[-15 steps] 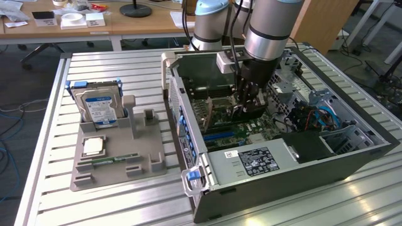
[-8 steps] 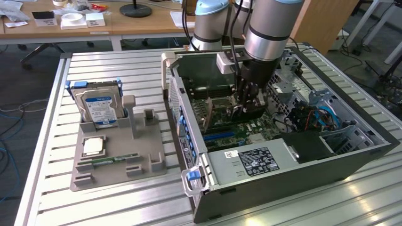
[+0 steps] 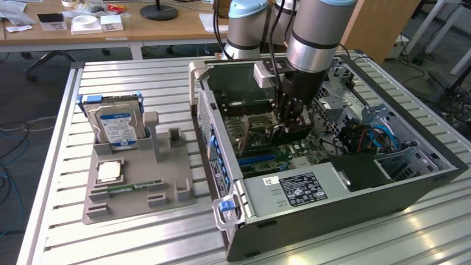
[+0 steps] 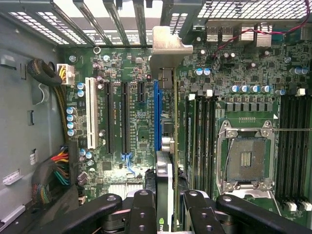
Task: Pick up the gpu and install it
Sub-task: 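Insert the gpu into the slot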
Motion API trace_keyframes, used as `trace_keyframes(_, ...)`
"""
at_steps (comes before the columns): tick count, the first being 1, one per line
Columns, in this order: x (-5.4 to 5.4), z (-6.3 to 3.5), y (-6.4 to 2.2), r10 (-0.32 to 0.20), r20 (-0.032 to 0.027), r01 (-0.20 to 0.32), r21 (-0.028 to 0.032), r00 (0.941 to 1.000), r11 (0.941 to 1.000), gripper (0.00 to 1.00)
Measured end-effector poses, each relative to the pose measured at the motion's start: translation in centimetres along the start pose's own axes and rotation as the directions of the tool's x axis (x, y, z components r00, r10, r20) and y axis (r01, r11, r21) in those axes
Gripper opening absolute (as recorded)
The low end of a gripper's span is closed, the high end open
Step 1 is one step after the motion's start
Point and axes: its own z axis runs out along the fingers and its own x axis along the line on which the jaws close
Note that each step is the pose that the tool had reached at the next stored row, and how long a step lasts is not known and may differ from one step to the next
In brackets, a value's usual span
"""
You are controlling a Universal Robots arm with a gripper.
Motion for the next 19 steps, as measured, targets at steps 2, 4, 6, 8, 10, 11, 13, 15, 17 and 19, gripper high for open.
trace_keyframes(2, 0.06, 0.02, -0.01, 0.0, 0.0004, 0.0, 0.0001, 1.0, 1.0, 0.27)
trace_keyframes(4, 0.15, 0.01, 0.0, 0.0, 0.0001, 0.0, 0.0, 1.0, 1.0, 0.27)
trace_keyframes(6, 0.15, 0.01, 0.0, 0.0, 0.0001, 0.0, 0.0001, 1.0, 1.0, 0.27)
trace_keyframes(8, 0.16, 0.02, 0.0, 0.0, 0.0001, 0.0, 0.0, 1.0, 1.0, 0.27)
trace_keyframes(10, 0.17, 0.14, 0.0, 0.0, 0.0002, 0.0, 0.0, 1.0, 1.0, 0.27)
trace_keyframes(11, 0.17, 0.21, 0.0, 0.0, 0.0002, 0.0, 0.0001, 1.0, 1.0, 0.27)
trace_keyframes(13, 0.17, 0.38, 0.01, 0.0, 0.0001, 0.0, 0.0001, 1.0, 1.0, 0.27)
trace_keyframes(15, 0.18, 0.52, 0.01, -0.001, 0.0001, 0.001, 0.0, 1.0, 1.0, 0.27)
trace_keyframes(17, 0.19, 0.6, 0.01, -0.001, 0.0, 0.001, 0.0, 1.0, 1.0, 0.27)
trace_keyframes(19, 0.27, 0.61, 0.0, -0.002, 0.0002, 0.002, 0.0, 1.0, 1.0, 0.27)
